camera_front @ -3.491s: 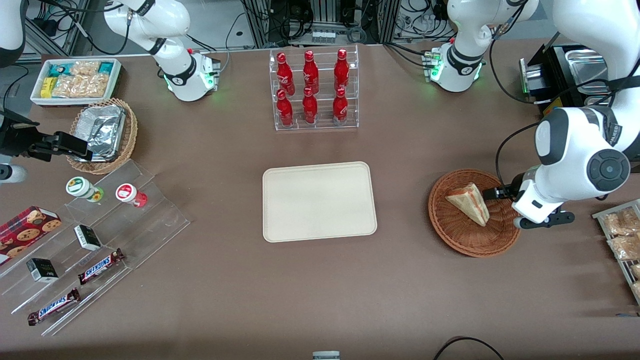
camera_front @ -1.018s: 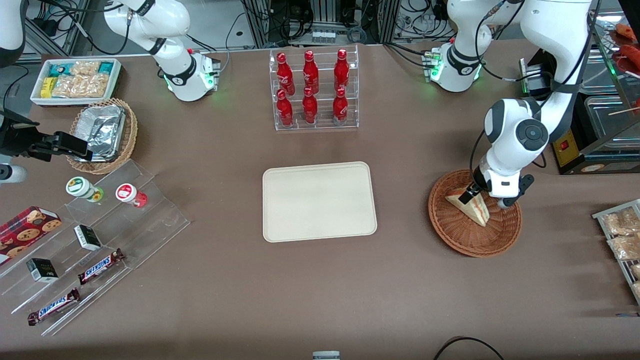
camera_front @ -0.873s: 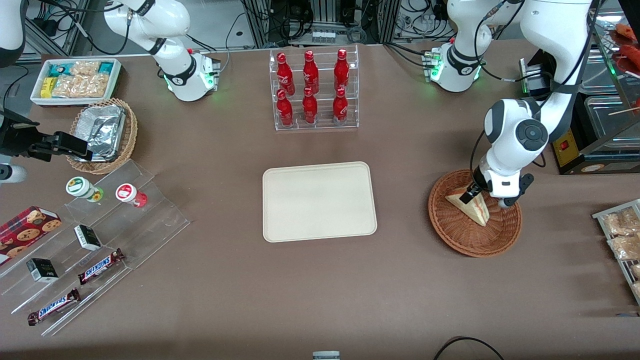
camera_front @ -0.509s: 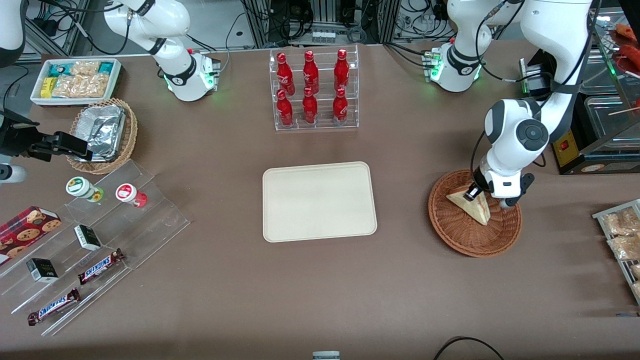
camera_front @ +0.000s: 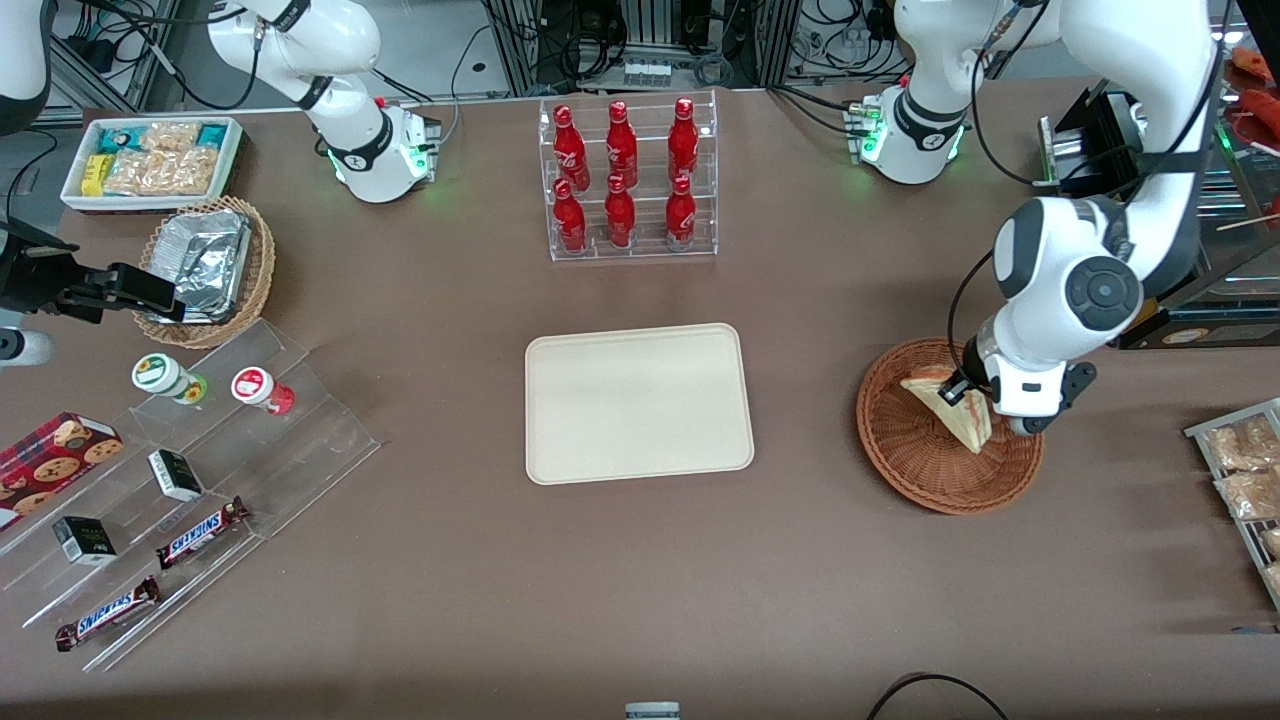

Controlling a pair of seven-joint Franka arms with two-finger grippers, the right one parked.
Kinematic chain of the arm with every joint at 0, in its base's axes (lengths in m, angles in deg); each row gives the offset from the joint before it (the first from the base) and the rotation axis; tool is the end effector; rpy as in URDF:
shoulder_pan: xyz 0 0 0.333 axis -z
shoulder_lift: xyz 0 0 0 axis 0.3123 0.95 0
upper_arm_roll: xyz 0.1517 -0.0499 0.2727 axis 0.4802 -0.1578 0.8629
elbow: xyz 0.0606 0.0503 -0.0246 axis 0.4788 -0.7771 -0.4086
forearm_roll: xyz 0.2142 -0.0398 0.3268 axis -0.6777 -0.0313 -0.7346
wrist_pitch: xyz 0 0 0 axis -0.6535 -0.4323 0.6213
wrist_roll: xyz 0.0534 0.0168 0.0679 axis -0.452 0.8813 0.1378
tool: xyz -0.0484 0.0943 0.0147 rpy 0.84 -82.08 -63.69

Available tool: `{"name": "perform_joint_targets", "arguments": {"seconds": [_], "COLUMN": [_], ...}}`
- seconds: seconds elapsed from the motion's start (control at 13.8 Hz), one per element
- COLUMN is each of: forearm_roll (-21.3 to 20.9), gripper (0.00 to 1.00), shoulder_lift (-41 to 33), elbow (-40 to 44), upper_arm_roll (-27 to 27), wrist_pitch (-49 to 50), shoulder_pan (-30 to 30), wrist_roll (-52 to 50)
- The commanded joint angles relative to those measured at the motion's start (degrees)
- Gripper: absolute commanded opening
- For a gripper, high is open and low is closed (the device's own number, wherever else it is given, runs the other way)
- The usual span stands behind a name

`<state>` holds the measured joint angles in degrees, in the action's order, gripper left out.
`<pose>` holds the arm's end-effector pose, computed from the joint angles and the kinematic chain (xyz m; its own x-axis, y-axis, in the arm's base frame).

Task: Place sandwich from basket to tray
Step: 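Lift the sandwich and carry it over the cream tray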

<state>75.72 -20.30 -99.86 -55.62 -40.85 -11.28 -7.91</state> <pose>0.5606 -0.0836 0.3462 0.7864 0.6133 -0.0736 0.6072 -0.7894 -0.0902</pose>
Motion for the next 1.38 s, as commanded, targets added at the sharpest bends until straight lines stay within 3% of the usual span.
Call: {"name": "perform_joint_targets", "arguments": {"seconds": [0.0,0.44,0.87,1.31], "forearm_roll": [-0.73,-0.55,-0.12,0.32], "gripper": [0.00,0.00,0.00,0.00], "shoulder_lift": [1.45,5.83,18.66,29.47], "elbow": [6.92,13.24,29.32,40.49], "upper_arm_roll": [-0.07,-0.07,-0.07,-0.07], "wrist_pitch": [6.71,7.77,13.40,13.05], "shoulder_pan": [2.83,15.30,27.61,35.09], "wrist_roll": [2.84,3.02,2.23,-2.52]}}
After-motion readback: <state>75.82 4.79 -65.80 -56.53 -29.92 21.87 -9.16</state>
